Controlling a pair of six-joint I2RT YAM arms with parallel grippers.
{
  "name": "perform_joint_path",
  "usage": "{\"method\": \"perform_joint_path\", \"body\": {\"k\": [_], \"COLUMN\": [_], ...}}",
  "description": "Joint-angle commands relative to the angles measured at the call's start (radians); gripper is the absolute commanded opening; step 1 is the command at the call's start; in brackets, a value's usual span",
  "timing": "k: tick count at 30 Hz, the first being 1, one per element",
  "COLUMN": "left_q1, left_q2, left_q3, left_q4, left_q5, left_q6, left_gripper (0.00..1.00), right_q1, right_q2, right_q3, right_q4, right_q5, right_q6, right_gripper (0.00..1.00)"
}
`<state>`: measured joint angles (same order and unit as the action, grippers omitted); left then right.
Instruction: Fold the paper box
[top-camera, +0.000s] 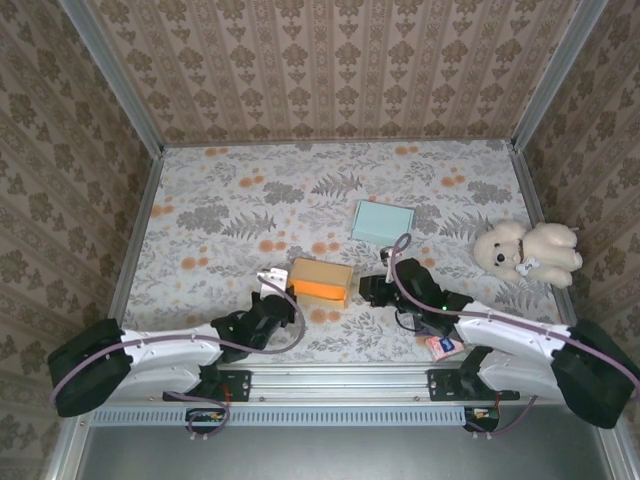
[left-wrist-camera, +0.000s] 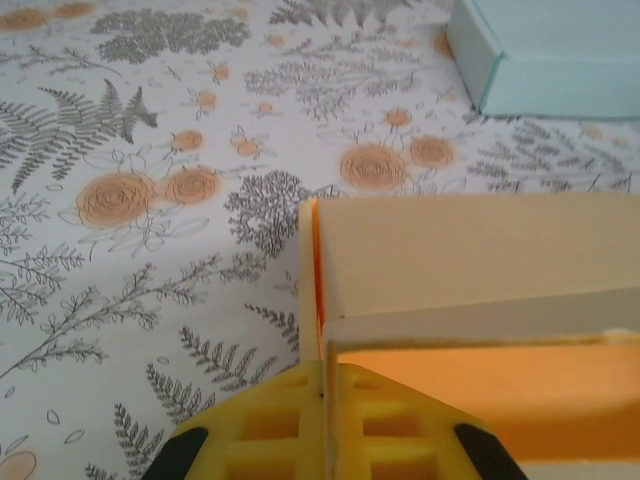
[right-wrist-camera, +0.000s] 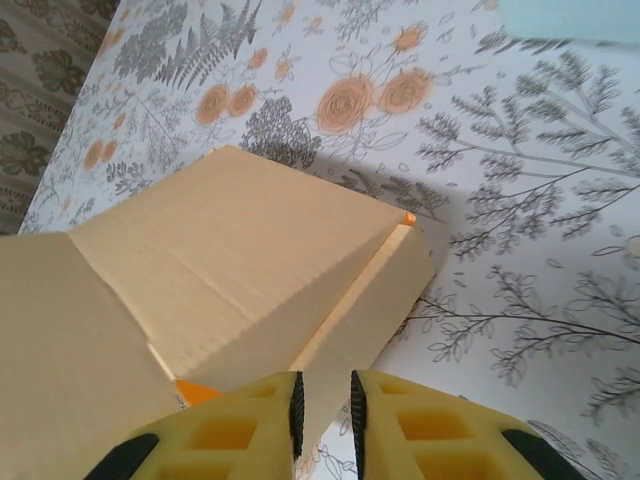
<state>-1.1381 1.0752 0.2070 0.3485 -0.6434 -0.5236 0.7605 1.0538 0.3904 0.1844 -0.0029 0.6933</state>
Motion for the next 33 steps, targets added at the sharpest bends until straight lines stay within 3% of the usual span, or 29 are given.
{"method": "perform_joint_path", "body": {"k": [1, 5, 8, 20, 24, 33], "left_q1": [-0.021, -0.04, -0.051, -0.089, -0.106, -0.127], "left_q2": [0.037, 0.044, 0.045, 0.149, 0.151, 0.048], "left_q3": [0.007, 0.017, 0.026, 0.082, 0.096, 0.072], "left_q4": [-0.078, -0.084, -0.104, -0.123, -0.147, -0.222], "left_q5": [-0.011, -0.02, -0.036, -0.066, -0.091, -0.069], "left_q6": [-0.023, -0.02, -0.016, -0.004, -0.007, -0.02], "left_gripper": [0.0, 0.0, 0.0, 0.01, 0.09, 0.39], "right_q1": [0.007, 0.006, 0.007, 0.016, 0.021, 0.022], "right_q2": [-0.086, -0.134, -0.109, 0.227, 0.319, 0.483], "right_q3": [0.002, 0.041, 0.086, 0.3, 0.297, 0.307], "right_q4": [-0.11, -0.162, -0.171, -0.144, -0.12, -0.073], "right_q5": [0.059, 0.063, 0.061, 0.017, 0.036, 0.056], "right_q6": [-0.04, -0.056, -0.053, -0.084, -0.086, -0.09], "right_gripper": [0.24, 0.26, 0.34, 0.41, 0.41, 0.41]}}
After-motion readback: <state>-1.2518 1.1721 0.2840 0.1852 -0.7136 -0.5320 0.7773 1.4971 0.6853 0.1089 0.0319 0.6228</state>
